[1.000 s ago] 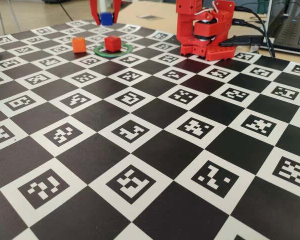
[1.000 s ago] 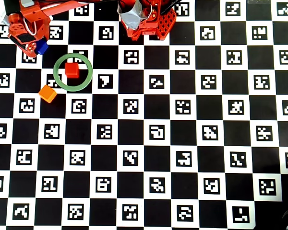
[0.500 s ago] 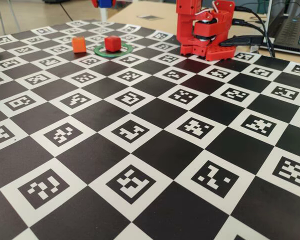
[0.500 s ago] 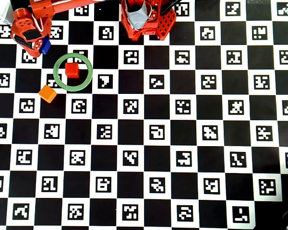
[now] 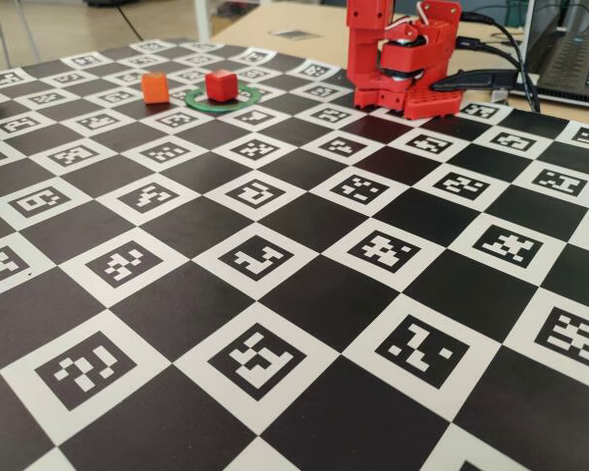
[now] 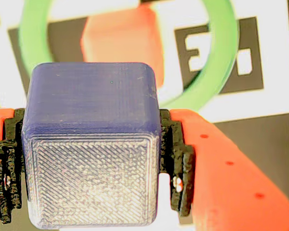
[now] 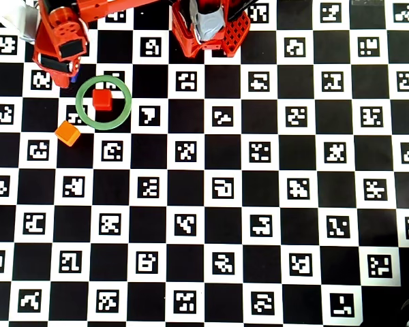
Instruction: Grab the red cube then put it in the green circle then put the blue cube on top and finally the orange cube on top
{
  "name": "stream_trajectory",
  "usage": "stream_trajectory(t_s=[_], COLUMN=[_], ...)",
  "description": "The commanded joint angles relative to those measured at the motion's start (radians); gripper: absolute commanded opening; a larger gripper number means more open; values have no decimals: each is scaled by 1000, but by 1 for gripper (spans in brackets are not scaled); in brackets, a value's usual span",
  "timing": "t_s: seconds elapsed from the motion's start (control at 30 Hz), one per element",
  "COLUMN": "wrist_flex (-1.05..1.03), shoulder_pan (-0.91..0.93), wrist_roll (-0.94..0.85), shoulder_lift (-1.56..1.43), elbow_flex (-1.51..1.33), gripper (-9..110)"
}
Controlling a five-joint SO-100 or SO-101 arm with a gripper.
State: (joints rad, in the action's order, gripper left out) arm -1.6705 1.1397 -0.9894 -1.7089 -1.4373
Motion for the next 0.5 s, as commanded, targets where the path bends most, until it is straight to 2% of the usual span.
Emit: stream_trajectory(t_s=[0.0,0.2,0.47], wrist_flex=[-34,-40,69], shoulder_pan=[-43,-95,-138], wrist_roll=[-15,-38,-54], shoulder_lift=[-103,-107,-114], elbow_flex=[14,-26,-196], gripper=[3,3,3])
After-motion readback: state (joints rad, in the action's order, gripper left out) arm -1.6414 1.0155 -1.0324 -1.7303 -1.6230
